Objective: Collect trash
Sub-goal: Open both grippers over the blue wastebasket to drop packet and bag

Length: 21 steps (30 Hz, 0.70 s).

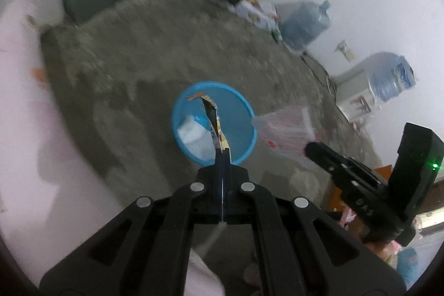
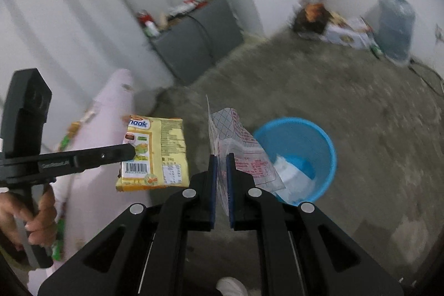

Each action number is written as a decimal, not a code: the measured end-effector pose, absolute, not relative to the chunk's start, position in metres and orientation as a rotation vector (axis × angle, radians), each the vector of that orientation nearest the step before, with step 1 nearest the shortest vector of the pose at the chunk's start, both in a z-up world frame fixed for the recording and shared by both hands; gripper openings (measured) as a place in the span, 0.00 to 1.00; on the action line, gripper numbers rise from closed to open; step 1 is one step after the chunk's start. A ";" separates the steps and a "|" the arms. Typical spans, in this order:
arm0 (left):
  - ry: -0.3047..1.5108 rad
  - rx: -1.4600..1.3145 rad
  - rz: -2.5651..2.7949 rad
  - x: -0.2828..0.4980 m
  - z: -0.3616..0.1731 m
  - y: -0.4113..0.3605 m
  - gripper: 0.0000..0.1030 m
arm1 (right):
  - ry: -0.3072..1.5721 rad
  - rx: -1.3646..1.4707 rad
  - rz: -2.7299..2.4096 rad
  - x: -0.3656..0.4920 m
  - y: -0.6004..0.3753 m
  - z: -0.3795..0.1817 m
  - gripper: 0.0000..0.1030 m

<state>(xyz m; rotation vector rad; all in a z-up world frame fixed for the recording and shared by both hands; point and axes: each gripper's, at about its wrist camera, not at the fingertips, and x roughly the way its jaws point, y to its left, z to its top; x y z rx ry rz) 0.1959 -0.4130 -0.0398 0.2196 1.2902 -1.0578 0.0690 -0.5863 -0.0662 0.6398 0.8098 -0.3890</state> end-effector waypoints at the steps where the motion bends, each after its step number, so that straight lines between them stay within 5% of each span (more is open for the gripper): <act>1: 1.328 0.224 -1.056 0.195 -0.054 -0.426 0.00 | 0.825 0.651 -0.400 0.069 -0.593 -0.075 0.07; 9: 1.440 0.256 -0.999 0.203 -0.134 -0.494 0.00 | 0.912 0.710 -0.478 0.083 -0.640 -0.140 0.09; 11: 1.481 0.233 -0.963 0.206 -0.151 -0.502 0.06 | 0.919 0.716 -0.507 0.088 -0.655 -0.154 0.13; 13: 1.529 0.182 -0.921 0.210 -0.169 -0.510 0.30 | 0.935 0.751 -0.529 0.092 -0.671 -0.172 0.18; 14: 1.543 0.164 -0.905 0.211 -0.176 -0.512 0.35 | 0.949 0.774 -0.533 0.094 -0.678 -0.180 0.28; 16: 1.538 0.137 -0.892 0.210 -0.182 -0.513 0.41 | 0.973 0.812 -0.551 0.094 -0.688 -0.196 0.39; 21: 1.532 0.134 -0.913 0.203 -0.179 -0.511 0.48 | 0.945 0.861 -0.562 0.078 -0.694 -0.207 0.44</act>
